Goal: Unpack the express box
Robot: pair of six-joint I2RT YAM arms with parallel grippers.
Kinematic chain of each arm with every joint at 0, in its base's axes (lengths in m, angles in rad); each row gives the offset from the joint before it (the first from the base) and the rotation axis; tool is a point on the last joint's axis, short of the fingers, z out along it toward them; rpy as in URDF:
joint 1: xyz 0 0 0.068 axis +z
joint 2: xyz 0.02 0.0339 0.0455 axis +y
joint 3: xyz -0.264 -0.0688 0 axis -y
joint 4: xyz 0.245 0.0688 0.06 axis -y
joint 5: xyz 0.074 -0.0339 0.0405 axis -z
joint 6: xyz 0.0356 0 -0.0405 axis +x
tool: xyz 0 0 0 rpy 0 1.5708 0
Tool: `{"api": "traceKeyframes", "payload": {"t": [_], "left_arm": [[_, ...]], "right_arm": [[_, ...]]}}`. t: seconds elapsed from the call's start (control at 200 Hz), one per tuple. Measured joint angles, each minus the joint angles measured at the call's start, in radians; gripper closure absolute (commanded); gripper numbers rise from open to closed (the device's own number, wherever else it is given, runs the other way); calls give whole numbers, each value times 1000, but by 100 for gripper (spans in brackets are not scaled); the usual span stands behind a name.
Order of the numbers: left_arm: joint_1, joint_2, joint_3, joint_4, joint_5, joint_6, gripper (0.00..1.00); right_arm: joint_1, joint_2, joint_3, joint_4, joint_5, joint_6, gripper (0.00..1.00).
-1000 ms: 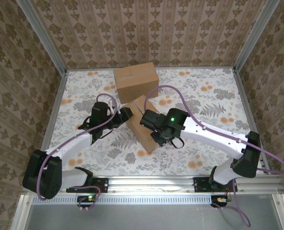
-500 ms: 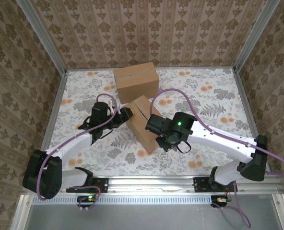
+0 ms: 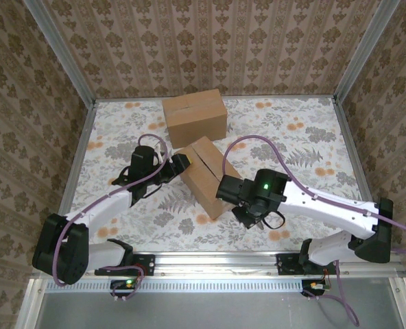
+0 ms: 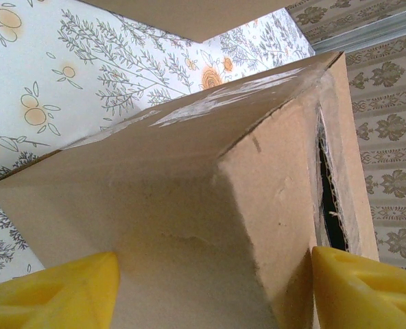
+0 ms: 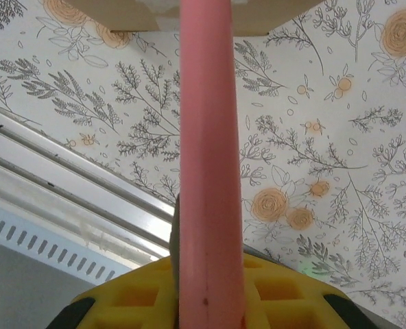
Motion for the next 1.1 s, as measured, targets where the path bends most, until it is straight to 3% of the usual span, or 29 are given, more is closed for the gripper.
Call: {"api": "traceKeyframes", "payload": {"t": [0.355,0.515,0.85,0.965,1.1], "left_arm": [[1,2,0,1,2,0,29],[0,2,12,-15,2,2,23],[-38,-30,221,-305,-18,114,18],[-32,-71,327,-422,-53,181,21],[30,-73,402,-521,-80,247,35]], "right_arm": [[45,-68,-34,-99,-21,81,100],[50,-112,-46,-158,-16,130,100],[26,-319,-157,-121,107,238,100],[-30,-328,-216,-32,145,248,100],[-103,-326,-270,105,181,256,100]]}}
